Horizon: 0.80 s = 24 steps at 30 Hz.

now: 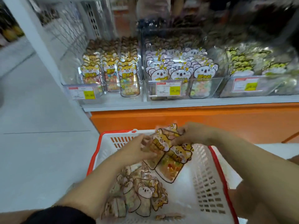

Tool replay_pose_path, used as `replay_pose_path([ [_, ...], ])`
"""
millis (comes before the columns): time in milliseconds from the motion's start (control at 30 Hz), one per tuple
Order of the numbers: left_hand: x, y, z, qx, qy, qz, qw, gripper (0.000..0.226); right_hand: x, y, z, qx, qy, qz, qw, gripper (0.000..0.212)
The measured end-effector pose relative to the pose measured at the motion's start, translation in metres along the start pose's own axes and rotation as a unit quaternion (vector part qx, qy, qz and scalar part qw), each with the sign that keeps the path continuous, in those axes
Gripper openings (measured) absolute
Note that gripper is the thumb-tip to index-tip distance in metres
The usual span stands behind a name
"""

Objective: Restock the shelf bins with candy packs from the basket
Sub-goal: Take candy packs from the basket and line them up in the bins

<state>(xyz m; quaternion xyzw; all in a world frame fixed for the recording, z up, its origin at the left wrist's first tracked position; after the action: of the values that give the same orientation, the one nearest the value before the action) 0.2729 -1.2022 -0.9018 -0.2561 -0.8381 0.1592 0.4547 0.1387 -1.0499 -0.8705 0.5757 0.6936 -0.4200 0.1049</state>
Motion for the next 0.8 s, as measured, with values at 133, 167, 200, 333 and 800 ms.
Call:
replay_pose_path([
  [133,0.014,-0.035,-0.034,0.015,-0.018,-0.028,0.999,0.059,-0.045,-0.015,-0.019,0.017,-0.085,0.12,0.989,0.064],
  [167,0.015,-0.039,-0.039,0.007,-0.017,-0.045,0.999,0.066,-0.051,-0.019,-0.021,0.024,-0.101,0.153,0.983,0.054],
  [200,0.02,-0.043,-0.047,0.002,-0.01,-0.07,0.998,0.071,-0.057,-0.022,-0.026,0.037,-0.111,0.173,0.978,0.04],
  [333,0.033,-0.045,-0.064,-0.025,0.029,-0.178,0.983,0.038,-0.071,-0.027,-0.035,0.081,-0.156,0.233,0.956,0.041],
  [800,-0.016,-0.117,-0.098,0.124,0.069,-0.414,0.899,0.039,-0.058,-0.072,-0.066,0.121,-0.218,0.269,0.931,0.019],
])
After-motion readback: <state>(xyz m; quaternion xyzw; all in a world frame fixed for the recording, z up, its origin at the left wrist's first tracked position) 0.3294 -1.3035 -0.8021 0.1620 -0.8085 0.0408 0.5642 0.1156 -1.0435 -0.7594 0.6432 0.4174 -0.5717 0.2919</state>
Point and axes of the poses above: each hand's wrist, its own z-axis towards the middle knuckle, its own y-axis out of the palm, x = y × z, the point moved 8 cm from there along z, towards the middle knuckle, and after that the axes turned 11 degrees about -x, right-handed, at the moved point
